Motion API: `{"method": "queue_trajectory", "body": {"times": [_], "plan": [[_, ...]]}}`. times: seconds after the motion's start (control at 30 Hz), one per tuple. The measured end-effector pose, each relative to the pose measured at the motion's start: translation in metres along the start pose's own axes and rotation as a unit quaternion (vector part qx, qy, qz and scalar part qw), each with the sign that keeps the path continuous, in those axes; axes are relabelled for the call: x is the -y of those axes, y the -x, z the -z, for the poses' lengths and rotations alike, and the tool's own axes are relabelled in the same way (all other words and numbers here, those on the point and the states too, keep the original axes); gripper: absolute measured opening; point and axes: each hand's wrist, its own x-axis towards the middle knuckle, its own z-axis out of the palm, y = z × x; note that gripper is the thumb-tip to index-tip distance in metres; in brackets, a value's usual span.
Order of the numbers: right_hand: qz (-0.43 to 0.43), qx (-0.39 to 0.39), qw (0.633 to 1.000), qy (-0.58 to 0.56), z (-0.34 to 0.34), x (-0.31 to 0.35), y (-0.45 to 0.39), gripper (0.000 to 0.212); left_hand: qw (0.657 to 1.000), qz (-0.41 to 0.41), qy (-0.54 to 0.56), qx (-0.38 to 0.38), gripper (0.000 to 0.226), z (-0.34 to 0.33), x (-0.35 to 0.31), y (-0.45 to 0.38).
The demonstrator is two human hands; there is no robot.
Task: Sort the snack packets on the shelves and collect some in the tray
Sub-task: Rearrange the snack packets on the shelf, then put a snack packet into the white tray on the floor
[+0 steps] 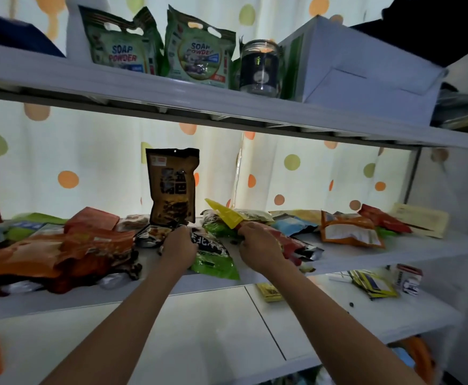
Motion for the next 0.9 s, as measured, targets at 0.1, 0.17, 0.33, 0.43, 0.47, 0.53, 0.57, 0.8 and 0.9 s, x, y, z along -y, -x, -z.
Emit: {"method": "queue_trajectory", "body": {"times": [0.1,0.17,0.33,0.43,0.47,0.53,0.57,0.8,0.9], "plan": [[-0.01,-0.006,0.999,0.035,0.004,-0.019,0.001,0.037,0.999,0.017,-0.04,0.009,0.042,-0.008,-0.008,0.0],[-0.025,-0.013,0.998,0.048,0.004,-0.034,0.001,0.032,0.996,0.037,-0.082,0.01,0.057,-0.013,-0.02,0.003],[-0.022,-0.055,0.998,0.034,0.007,-0.063,0.008,0.029,0.977,-0.092,-0.19,0.004,0.065,-0.026,-0.061,0.012],[-0.019,-0.1,0.995,0.009,0.012,-0.071,0.012,0.026,0.964,-0.2,-0.164,0.059,0.062,-0.039,-0.08,0.013],[-0.015,-0.101,0.995,0.016,0.015,-0.077,0.014,0.027,0.96,-0.224,-0.148,0.078,0.065,-0.045,-0.087,0.013],[-0.006,-0.096,0.995,0.029,0.018,-0.087,0.019,0.03,0.953,-0.258,-0.125,0.095,0.069,-0.053,-0.094,0.013],[-0.008,-0.091,0.995,0.033,0.019,-0.097,0.023,0.031,0.95,-0.268,-0.125,0.1,0.071,-0.058,-0.102,0.013],[-0.006,-0.101,0.994,0.034,0.025,-0.148,0.064,0.03,0.931,-0.259,-0.232,0.111,0.065,-0.093,-0.127,0.013],[-0.032,-0.084,0.996,0.024,0.023,-0.168,0.077,0.027,0.92,-0.257,-0.288,0.073,0.048,-0.105,-0.13,0.011]]}}
